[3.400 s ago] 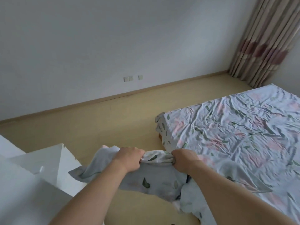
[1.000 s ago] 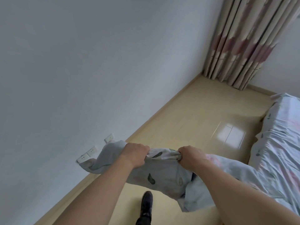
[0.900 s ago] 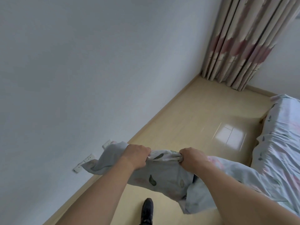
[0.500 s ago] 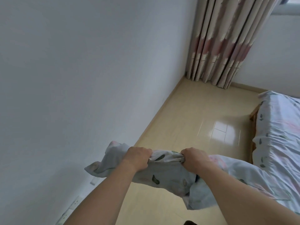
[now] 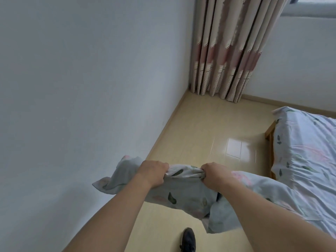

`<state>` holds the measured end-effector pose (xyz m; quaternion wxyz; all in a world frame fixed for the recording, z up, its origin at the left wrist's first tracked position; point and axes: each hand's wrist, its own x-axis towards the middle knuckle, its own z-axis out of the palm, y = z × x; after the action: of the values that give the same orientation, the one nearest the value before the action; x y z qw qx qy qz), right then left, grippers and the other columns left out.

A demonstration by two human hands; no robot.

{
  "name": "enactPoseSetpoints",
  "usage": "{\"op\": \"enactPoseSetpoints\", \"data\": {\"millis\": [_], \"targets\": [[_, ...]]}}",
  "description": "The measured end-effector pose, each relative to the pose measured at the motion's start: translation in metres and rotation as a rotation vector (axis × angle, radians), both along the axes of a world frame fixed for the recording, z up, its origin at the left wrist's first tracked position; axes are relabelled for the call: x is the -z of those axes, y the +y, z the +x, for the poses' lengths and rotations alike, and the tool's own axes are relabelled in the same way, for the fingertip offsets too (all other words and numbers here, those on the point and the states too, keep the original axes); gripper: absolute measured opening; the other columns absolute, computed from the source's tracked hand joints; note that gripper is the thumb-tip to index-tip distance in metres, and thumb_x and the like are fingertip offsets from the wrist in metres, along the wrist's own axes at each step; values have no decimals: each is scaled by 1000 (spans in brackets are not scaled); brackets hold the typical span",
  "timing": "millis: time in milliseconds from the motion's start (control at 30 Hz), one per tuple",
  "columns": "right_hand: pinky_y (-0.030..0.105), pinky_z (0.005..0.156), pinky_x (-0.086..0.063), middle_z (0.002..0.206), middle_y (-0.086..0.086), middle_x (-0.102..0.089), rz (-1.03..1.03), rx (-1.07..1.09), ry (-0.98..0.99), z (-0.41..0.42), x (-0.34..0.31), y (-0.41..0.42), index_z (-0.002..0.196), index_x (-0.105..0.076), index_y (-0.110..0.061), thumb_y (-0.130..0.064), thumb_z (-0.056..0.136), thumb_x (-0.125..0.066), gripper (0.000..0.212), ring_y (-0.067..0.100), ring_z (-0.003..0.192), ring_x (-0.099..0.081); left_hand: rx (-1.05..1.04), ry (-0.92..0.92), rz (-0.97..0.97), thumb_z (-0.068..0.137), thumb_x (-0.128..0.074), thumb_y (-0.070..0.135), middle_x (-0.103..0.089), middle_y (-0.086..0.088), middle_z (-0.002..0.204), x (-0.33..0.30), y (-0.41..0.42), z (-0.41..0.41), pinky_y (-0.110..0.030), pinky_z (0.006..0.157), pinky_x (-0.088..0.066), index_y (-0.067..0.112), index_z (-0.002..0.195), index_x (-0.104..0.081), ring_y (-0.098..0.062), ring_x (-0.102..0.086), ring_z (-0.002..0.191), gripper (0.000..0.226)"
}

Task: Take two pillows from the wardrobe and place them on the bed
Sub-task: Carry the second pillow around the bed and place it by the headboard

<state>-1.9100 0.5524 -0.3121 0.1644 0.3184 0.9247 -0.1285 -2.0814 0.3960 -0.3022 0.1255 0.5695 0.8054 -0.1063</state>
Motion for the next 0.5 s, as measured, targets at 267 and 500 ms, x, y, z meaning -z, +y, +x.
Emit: {"op": "enactPoseSetpoints", "data": {"millis": [267,500], "targets": [[28,65,-42,94,2,-68,22,88,32,-26,-9,100,89,-63,-21,-18,84,-44,20,25,87,-64,77,24,38,88,-49,15,-67,-5,106,-9,114,-36,-33,68,-38,20,107,-54,-28,-64,95,21],[27,62,-38,97,3,-68,27,159,1,-68,-7,175,91,-63,-20,-18,85,-45,20,24,85,-63,148,5,19,88,-48,16,-66,-5,107,-6,202,-87,-34,71,-41,21,105,-54,-29,-63,95,19]]}}
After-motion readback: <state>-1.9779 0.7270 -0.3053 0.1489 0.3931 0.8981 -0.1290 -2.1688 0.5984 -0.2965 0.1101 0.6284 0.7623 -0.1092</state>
